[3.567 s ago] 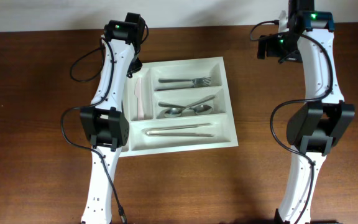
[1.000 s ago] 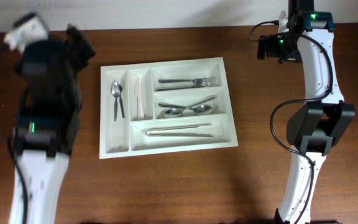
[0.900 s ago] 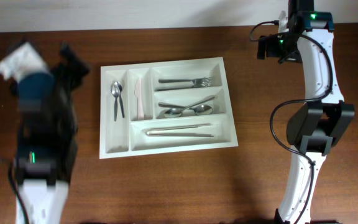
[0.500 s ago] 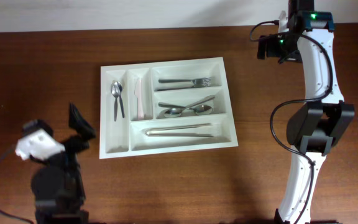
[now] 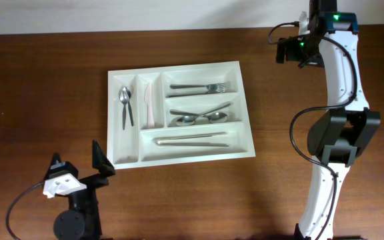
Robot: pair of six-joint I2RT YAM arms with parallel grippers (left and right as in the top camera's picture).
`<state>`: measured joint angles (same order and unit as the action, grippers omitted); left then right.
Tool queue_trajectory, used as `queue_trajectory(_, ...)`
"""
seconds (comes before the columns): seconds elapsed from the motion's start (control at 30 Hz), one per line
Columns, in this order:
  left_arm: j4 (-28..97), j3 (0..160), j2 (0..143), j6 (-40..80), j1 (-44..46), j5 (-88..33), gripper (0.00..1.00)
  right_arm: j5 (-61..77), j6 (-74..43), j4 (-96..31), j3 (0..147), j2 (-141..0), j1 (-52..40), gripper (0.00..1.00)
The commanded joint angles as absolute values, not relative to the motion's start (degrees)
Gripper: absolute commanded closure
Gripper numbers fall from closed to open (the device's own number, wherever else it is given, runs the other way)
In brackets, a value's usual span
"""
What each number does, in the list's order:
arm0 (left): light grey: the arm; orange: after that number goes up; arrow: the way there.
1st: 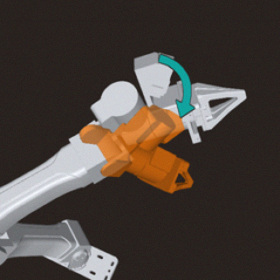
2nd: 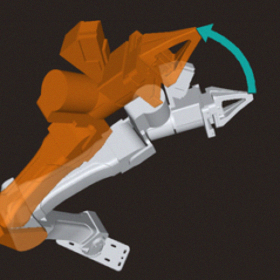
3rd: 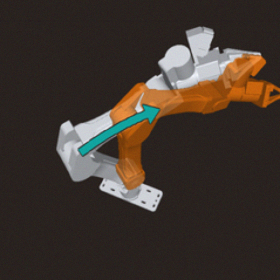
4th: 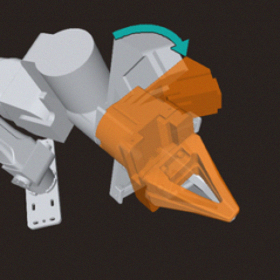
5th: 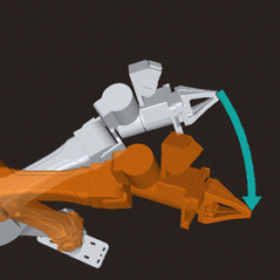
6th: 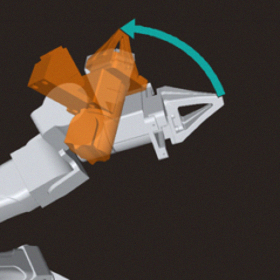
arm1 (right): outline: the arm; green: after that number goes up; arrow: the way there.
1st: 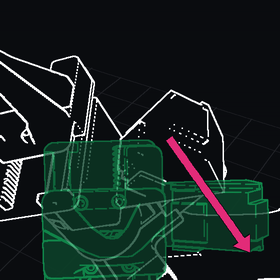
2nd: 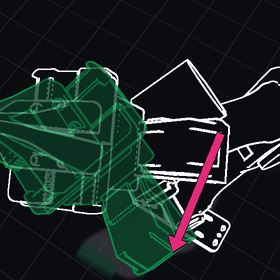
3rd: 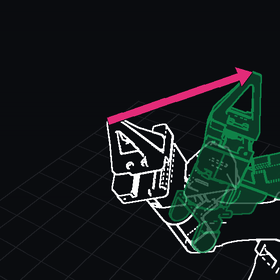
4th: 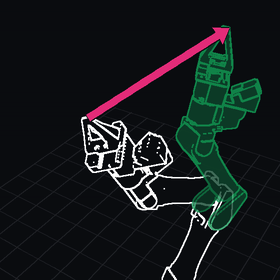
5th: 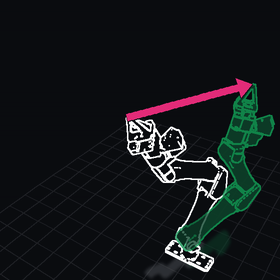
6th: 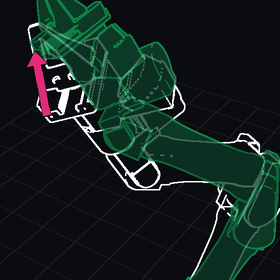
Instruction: Pack container
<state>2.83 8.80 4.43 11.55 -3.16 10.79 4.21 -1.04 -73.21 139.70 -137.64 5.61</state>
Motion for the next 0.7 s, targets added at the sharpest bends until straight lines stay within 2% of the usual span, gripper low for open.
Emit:
queue_trajectory(0.0,4.97,7.03,0.78,10.57,-5.21,5.72,0.01,4.49,-0.69,-73.08,139.65,-137.43,6.09,0.01)
queue_trajectory(0.37,14.63,4.56,0.27,10.37,-5.41,5.32,0.01,4.49,-0.67,-73.08,139.65,-137.43,6.09,0.01)
queue_trajectory(0.67,14.37,4.49,0.3,7.4,-5.41,4.93,0.01,4.49,-0.69,-73.08,139.65,-137.43,6.07,0.01)
